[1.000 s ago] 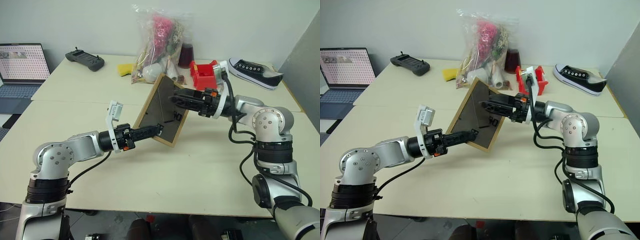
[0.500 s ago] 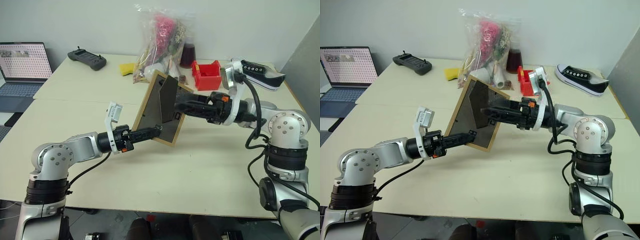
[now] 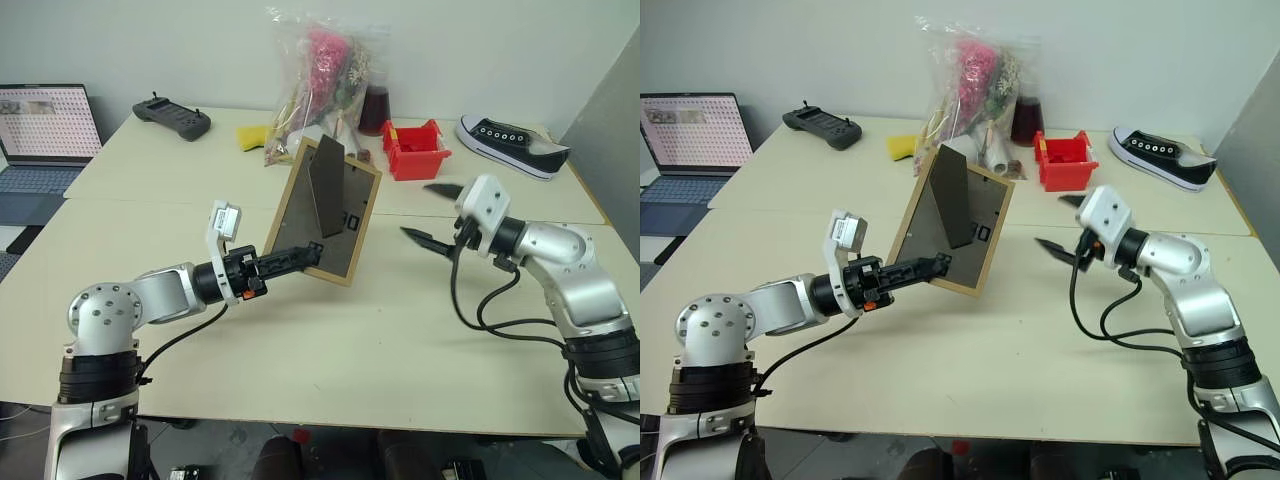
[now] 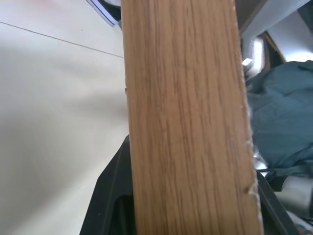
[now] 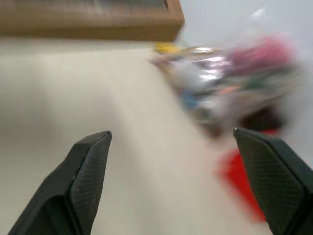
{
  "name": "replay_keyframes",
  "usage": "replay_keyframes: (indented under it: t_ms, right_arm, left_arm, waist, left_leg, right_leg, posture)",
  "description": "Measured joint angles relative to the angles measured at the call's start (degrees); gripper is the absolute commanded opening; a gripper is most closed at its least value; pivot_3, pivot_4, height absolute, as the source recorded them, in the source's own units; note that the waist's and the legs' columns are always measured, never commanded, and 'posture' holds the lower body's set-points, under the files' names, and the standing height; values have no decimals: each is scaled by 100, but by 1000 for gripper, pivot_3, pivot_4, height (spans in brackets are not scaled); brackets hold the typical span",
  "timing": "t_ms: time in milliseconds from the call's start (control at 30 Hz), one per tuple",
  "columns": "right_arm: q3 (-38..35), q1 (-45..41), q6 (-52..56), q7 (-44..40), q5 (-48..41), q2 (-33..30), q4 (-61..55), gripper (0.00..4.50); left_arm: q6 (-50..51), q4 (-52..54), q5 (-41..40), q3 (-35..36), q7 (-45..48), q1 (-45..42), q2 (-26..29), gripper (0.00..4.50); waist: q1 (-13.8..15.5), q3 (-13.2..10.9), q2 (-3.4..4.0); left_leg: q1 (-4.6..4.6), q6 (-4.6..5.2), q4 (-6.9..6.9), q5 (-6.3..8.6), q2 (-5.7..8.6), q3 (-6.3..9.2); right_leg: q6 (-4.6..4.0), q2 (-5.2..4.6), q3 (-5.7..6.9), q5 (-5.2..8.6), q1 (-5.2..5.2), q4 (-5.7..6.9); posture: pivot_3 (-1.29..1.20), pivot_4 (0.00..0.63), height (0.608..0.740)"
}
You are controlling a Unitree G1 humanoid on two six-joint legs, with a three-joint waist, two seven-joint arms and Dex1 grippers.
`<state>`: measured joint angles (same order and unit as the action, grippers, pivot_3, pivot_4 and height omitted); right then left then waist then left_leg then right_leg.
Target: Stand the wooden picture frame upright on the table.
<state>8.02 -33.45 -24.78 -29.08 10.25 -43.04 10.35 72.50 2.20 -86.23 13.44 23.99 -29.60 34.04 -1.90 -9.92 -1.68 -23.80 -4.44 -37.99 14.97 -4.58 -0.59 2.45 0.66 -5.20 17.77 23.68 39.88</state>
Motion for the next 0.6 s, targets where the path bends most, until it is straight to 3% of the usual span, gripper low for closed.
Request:
replay_keyframes:
  t_ms: [100,333,500,600]
  right_arm:
    - [249,-453,-2126,1792,1822,-50,1157,4217]
    - [780,-1582,-3096,4344,4024,207,2026,4217]
    - [1194,-1871,-3219,4949,4574,366,2389,4217]
    - [1313,-1995,-3324,5161,4702,363,2431,3730]
  left_arm:
    - [58,-109,-608,-22,-619,-83,-77,1356]
    - [-45,-104,-1749,-234,-1532,-34,-37,1356]
    - [-258,-38,-2232,-449,-1905,90,-8,1356]
    - [-385,10,-2398,-543,-2025,159,-8,1356]
  waist:
    - [-68,-1,-1]
    - [-116,-1,-1]
    - [-86,0,-2]
    - [-67,0,-2]
  left_leg:
    - [13,-12,-1,-7,-3,-8]
    - [26,-25,3,-14,-4,-9]
    - [26,-25,0,-14,1,-10]
    - [26,-25,-1,-14,2,-9]
  right_leg:
    - [-2,3,-16,-1,2,15]
    - [-4,2,-22,-1,-1,25]
    - [-4,-4,-19,-2,-7,23]
    - [-4,-7,-18,-2,-9,22]
  posture:
    - [0,150,740]
    - [0,150,740]
    - [0,150,740]
    - [0,150,740]
